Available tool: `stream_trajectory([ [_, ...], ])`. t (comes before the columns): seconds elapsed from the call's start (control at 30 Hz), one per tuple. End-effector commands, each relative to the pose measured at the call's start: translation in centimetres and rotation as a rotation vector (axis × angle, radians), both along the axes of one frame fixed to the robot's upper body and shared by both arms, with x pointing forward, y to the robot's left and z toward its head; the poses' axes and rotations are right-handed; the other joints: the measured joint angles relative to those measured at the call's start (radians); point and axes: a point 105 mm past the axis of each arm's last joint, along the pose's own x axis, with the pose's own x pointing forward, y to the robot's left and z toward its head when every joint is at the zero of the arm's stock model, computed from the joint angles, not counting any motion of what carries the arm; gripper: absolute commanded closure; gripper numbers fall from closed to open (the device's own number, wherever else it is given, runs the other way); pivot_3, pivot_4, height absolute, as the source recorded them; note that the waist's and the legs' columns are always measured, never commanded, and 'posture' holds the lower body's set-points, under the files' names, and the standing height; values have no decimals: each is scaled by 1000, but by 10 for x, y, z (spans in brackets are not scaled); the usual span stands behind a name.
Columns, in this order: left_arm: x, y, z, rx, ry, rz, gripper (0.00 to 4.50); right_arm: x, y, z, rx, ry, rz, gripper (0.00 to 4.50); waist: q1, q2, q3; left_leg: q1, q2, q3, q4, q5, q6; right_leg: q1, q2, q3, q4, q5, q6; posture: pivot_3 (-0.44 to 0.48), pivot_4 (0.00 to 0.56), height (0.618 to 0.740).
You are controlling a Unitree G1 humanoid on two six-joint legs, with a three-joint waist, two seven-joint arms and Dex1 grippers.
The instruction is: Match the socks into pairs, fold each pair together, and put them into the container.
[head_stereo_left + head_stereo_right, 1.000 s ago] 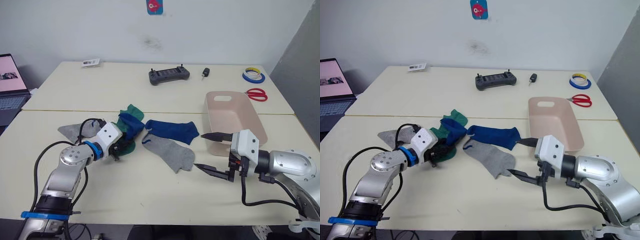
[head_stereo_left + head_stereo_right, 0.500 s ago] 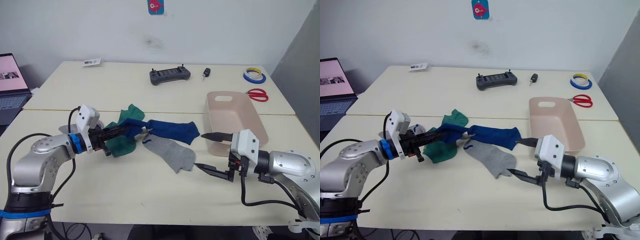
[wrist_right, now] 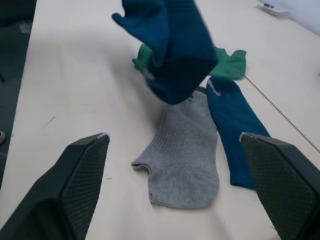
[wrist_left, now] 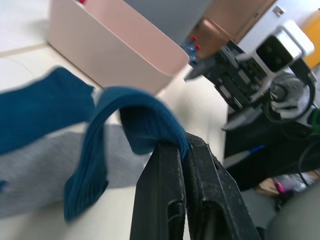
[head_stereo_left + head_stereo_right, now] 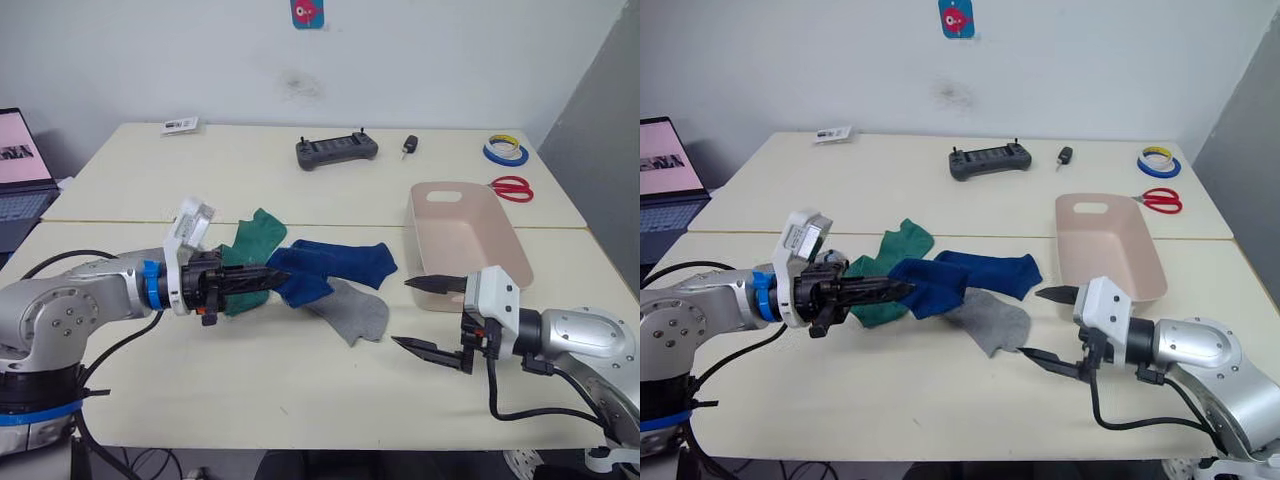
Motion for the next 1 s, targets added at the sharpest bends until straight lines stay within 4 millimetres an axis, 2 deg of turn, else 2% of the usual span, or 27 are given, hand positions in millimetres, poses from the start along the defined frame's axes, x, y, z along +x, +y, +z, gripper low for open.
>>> stream_trajectory([
  [0.03,0,12,-6,-5,8,76,4482,-7,4,8,14,-27,23,0,0,0,0,0,0,0,0,0,0,0,0,0,0,0,0,0,150,740],
  [0.13,3,28,-10,3,-17,188,4482,-8,7,7,18,-20,37,0,2,0,0,0,0,0,0,0,0,0,0,0,0,0,0,0,150,740],
  [0.37,-29,40,-6,26,31,236,4482,-10,11,4,18,1,72,0,2,0,0,-1,0,0,0,0,0,0,-1,0,-1,0,0,0,150,740],
  [0.43,-29,52,0,47,15,285,4482,-10,11,3,20,8,80,0,2,0,0,0,0,0,0,0,0,0,-1,0,0,0,0,0,150,740],
  [0.53,-28,80,7,135,2,369,4482,-10,17,1,28,19,114,0,2,0,0,0,0,-1,0,0,0,0,0,-1,0,0,0,0,150,740],
  [0.67,-35,93,7,251,25,358,4482,-12,23,0,35,30,159,0,2,2,2,1,0,0,-1,0,0,-1,-1,0,-1,0,0,0,150,740],
  [0.77,-36,91,5,289,29,319,4482,-11,27,-1,36,34,179,0,2,1,3,0,0,1,-1,0,0,-3,-1,0,0,0,0,0,150,740],
  [0.87,-33,75,-5,291,39,249,4482,-10,30,-2,39,33,187,0,6,1,4,-1,0,1,-1,0,0,-3,-1,0,0,0,0,0,150,740],
  [1.0,-28,47,-30,238,88,179,4482,-12,33,-1,43,36,187,0,6,2,4,-2,0,1,-1,0,0,-3,-1,0,0,0,0,0,150,740],
])
